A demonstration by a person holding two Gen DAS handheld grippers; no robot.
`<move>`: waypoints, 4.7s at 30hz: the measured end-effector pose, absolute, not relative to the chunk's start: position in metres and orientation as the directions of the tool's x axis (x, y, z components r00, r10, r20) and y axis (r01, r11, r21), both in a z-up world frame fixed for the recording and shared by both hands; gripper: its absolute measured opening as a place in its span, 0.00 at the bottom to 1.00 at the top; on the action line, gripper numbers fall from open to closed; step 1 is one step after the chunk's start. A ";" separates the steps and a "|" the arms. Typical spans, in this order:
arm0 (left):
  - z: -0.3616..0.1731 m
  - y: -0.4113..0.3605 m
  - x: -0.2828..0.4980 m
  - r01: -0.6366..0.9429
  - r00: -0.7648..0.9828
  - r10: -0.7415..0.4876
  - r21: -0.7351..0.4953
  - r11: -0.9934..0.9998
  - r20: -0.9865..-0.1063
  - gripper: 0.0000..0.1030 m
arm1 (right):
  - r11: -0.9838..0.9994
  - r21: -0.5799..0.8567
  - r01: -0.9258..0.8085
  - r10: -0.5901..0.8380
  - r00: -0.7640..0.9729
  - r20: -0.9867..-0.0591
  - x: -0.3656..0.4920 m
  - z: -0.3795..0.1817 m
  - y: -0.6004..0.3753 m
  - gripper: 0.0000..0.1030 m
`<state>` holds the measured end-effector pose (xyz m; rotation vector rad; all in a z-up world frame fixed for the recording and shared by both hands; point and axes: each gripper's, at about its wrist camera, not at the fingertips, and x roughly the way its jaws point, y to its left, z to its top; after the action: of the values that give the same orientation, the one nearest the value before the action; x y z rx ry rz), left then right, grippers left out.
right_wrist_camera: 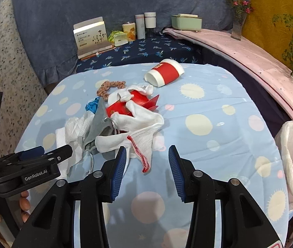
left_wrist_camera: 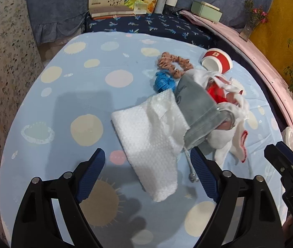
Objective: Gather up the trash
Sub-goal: 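Grasp the white tissue with the left tool while the right tool grasps a white glove, then lift the tissue and glove and carry both over the trash bin, then open both tools to drop the tissue and glove into the bin, then move both tools back to the grey pouch and red paper box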
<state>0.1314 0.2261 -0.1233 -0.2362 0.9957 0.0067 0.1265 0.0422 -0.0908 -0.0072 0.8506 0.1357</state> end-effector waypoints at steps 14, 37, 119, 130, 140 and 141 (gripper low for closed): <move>-0.143 0.230 0.143 -0.072 0.504 -0.187 -0.257 0.964 -0.843 0.22 | 0.988 0.069 -0.141 0.138 0.569 -0.811 0.157 -0.139 0.054 0.26; -0.023 0.189 0.123 0.048 0.684 -0.232 -0.275 0.960 -0.692 0.03 | 0.995 0.095 -0.036 0.086 0.794 -0.602 0.117 -0.008 -0.027 0.05; 0.039 -0.106 0.123 0.523 0.536 -0.561 -0.274 0.807 -0.631 0.56 | 0.933 0.048 0.355 -0.295 0.838 -0.459 0.030 0.063 -0.236 0.46; 0.034 -0.058 0.130 0.438 0.581 -0.512 -0.288 0.852 -0.632 0.56 | 0.956 0.048 0.289 -0.234 0.851 -0.470 0.041 0.060 -0.201 0.46; 0.010 0.010 0.146 0.291 0.620 -0.415 -0.296 0.910 -0.665 0.65 | 0.979 0.048 0.199 -0.150 0.856 -0.495 0.060 0.052 -0.154 0.46; 0.006 0.020 0.147 0.271 0.626 -0.400 -0.294 0.917 -0.670 0.66 | 0.980 0.049 0.192 -0.142 0.855 -0.498 0.062 0.051 -0.149 0.46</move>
<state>0.1471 0.0198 0.0065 -0.1711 0.8077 -0.3868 0.0621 -0.1488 0.0509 0.0986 0.5159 -0.1757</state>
